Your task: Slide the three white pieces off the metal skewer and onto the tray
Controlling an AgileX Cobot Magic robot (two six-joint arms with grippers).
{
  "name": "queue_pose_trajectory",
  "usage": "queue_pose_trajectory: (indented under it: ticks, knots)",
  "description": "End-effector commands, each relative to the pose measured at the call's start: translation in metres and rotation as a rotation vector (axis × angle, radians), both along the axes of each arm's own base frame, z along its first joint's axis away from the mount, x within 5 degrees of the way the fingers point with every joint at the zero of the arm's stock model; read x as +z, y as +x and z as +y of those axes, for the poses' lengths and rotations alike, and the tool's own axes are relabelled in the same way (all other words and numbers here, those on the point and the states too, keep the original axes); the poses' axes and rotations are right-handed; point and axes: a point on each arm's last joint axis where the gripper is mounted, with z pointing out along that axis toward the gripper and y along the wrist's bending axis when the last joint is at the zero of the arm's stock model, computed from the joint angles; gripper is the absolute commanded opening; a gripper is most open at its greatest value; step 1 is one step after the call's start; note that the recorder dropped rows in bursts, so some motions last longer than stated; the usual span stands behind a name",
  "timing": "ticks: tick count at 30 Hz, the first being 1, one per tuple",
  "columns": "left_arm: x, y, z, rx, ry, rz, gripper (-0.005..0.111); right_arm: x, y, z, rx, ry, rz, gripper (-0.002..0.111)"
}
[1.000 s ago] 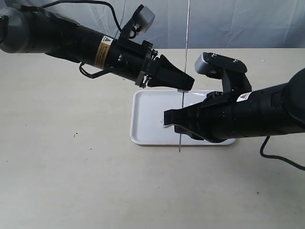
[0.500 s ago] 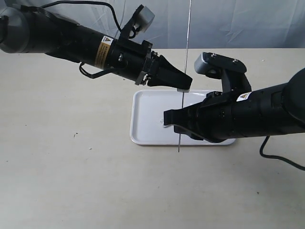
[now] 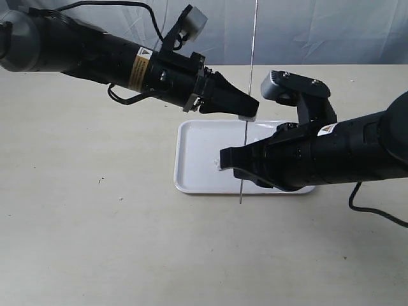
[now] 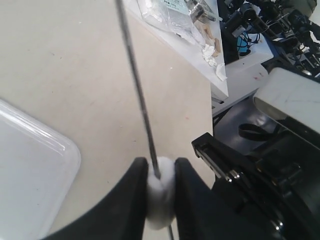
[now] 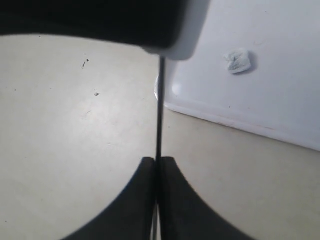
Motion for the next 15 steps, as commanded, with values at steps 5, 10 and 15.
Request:
queue_pose_trajectory:
  ticks: [5, 10, 15]
  knots:
    - [0.009, 0.004, -0.002, 0.059, -0.072, -0.007, 0.018, -0.019, -0.009, 0.015, 0.083, -0.060, 0.038, -0.001]
    - [0.010, 0.009, 0.003, 0.080, -0.076, -0.007, 0.018, -0.026, -0.009, 0.019, 0.093, -0.076, 0.052, -0.001]
    - [0.014, 0.017, 0.012, 0.120, -0.108, -0.003, 0.018, -0.028, -0.010, 0.020, 0.099, -0.080, 0.063, -0.001]
